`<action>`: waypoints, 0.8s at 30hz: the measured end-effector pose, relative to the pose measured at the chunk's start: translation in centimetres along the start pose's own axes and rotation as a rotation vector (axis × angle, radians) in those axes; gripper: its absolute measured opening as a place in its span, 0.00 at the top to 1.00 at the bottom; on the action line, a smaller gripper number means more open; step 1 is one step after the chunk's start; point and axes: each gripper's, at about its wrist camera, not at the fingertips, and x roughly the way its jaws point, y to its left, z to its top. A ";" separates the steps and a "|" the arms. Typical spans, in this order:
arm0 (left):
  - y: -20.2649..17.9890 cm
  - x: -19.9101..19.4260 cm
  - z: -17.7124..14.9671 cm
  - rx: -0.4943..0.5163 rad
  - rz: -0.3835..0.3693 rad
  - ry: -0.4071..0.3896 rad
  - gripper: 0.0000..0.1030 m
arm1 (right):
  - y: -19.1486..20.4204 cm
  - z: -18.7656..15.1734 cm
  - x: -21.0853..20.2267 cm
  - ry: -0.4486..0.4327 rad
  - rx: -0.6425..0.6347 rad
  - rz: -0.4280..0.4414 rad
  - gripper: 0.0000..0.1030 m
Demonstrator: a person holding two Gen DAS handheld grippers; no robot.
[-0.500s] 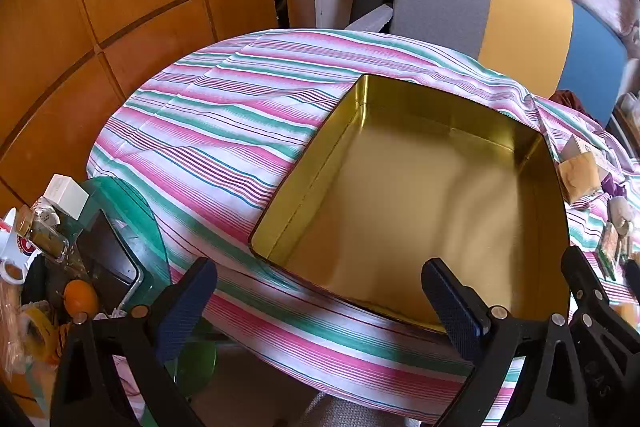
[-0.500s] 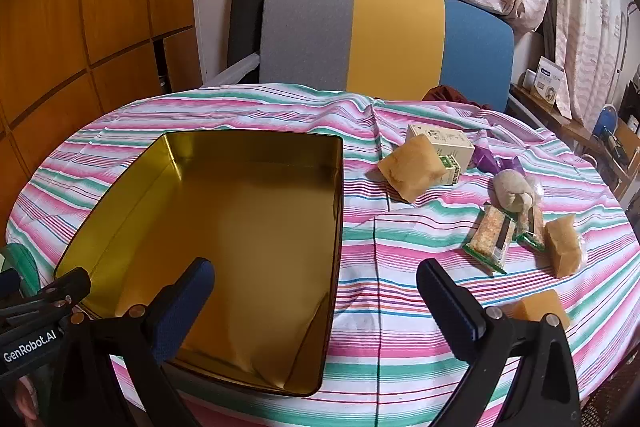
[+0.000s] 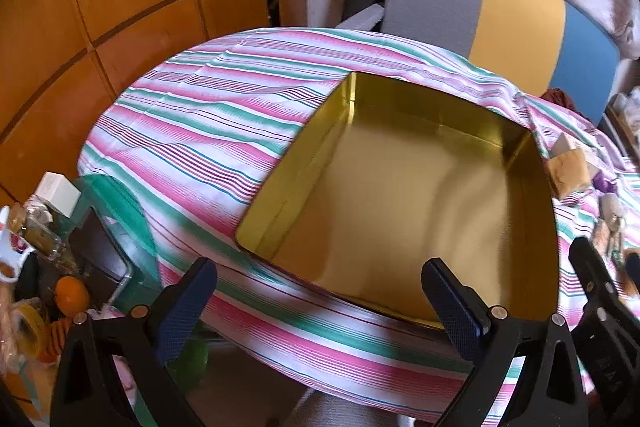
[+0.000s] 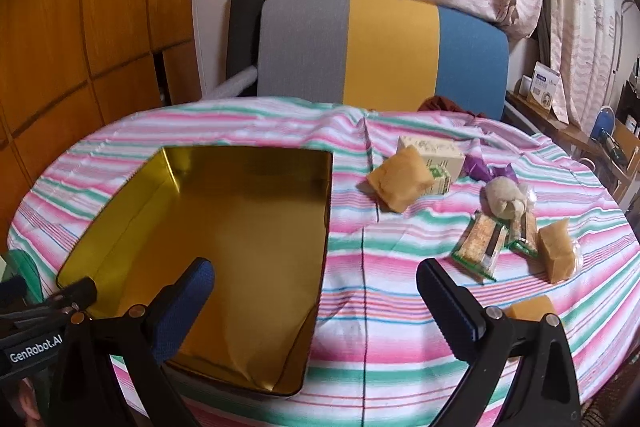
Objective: Organize objects
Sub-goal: 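Grasp the yellow sponge on the cloth with the right gripper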
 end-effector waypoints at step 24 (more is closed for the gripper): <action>-10.8 -4.0 -7.3 0.312 -0.374 -0.090 0.00 | -19.2 -7.1 0.5 0.021 0.128 -0.217 0.05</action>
